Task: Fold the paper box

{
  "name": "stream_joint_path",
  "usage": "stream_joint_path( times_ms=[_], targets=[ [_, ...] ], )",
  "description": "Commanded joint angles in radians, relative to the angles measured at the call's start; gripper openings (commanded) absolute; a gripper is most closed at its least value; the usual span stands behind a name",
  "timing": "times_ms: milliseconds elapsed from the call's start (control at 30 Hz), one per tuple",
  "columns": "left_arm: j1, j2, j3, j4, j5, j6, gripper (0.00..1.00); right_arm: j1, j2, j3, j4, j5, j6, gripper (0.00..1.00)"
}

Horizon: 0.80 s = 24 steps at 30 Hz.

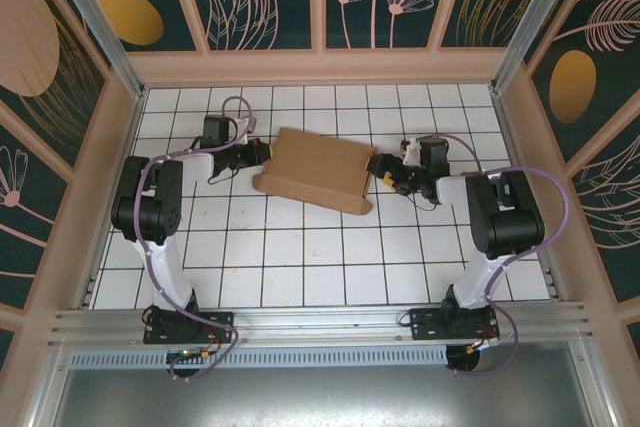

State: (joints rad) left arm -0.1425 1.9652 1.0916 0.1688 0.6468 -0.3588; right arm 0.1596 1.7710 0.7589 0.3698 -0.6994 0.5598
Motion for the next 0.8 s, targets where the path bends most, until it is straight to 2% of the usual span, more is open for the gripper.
stream_joint_path(
  times_ms=[0,233,400,533,667,767],
  targets=[
    [0.009,0.101,-0.059,-0.19,-0.044,0.033,0.02,0.032,0.041,0.034,-0.025,-0.038,-0.004,0.88],
    [0.03,0.13,-0.053,-0.195,-0.028,0.017,0.0,0.058,0.068,0.054,0.02,-0.081,0.045,0.88],
    [0.031,0.154,-0.046,-0.196,-0.011,0.013,0.0,0.092,0.09,0.025,0.198,-0.149,0.177,0.85],
    [0.031,0.155,-0.047,-0.194,-0.008,0.012,0.0,0.092,0.094,-0.008,0.346,-0.17,0.293,0.75],
    [0.031,0.13,-0.049,-0.19,-0.023,-0.008,0.0,0.089,0.074,-0.039,0.409,-0.151,0.354,0.57],
    [0.031,0.015,-0.077,-0.157,-0.058,-0.059,0.17,0.076,0.04,-0.058,0.37,-0.126,0.345,0.49]
  ],
)
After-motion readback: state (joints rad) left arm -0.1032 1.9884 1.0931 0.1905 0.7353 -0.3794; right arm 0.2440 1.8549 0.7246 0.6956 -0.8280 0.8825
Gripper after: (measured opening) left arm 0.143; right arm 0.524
